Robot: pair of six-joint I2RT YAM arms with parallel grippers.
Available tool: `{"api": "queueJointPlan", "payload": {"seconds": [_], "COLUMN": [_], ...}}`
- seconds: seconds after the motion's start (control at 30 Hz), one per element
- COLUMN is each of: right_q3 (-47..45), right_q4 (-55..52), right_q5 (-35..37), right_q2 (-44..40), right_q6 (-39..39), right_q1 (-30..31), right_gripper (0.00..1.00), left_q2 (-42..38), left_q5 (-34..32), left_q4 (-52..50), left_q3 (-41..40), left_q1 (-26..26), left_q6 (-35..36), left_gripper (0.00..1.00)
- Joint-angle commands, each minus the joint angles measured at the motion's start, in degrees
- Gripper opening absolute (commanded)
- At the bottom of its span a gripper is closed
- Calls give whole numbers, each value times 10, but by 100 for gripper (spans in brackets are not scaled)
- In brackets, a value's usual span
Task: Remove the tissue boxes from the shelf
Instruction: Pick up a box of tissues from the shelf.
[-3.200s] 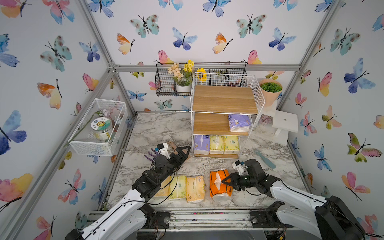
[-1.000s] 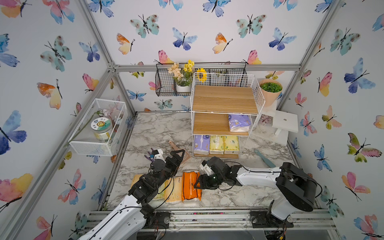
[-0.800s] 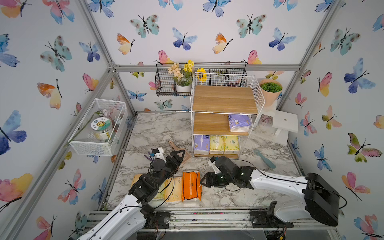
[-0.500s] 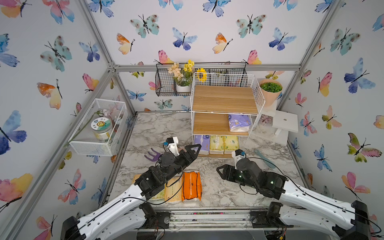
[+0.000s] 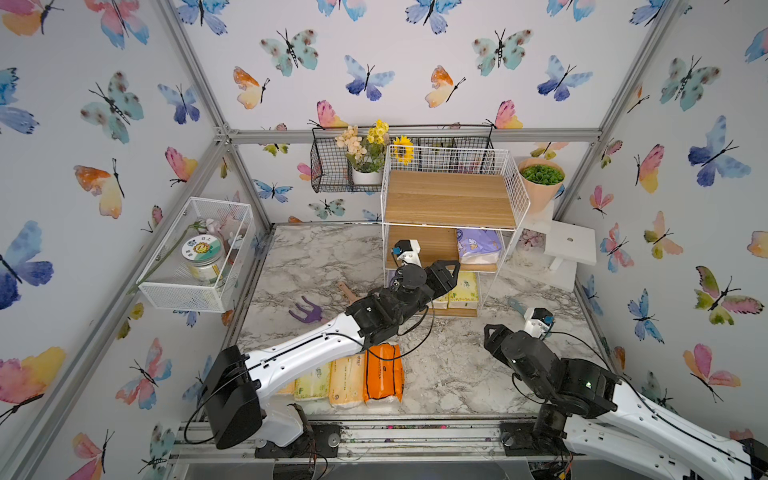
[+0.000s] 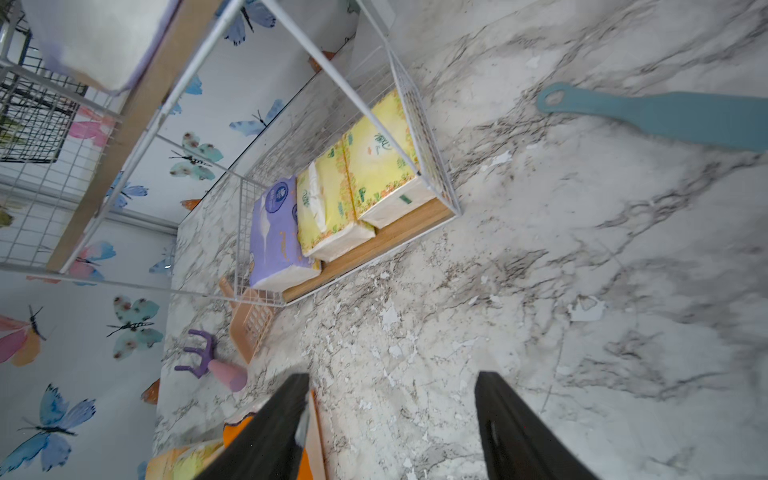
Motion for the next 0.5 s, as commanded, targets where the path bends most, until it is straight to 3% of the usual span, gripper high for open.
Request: {"api": "queueJointPlan", "payload": {"seconds": [0.0,0.47], "right_q3": [23,26], "right_q4": [-44,-44], "right_q5": [70,52], "right_q2": [-8,-50], "right_q6": [-11,-40], "right_q1": [2,2], "right_gripper": [72,71], "left_q2": [38,126], "left_q5": [-46,-67], "left_q4": [6,40], "left_q3": [36,103], "left_q1": [0,25], "left_q6": [9,14], "left_gripper": [57,47]}}
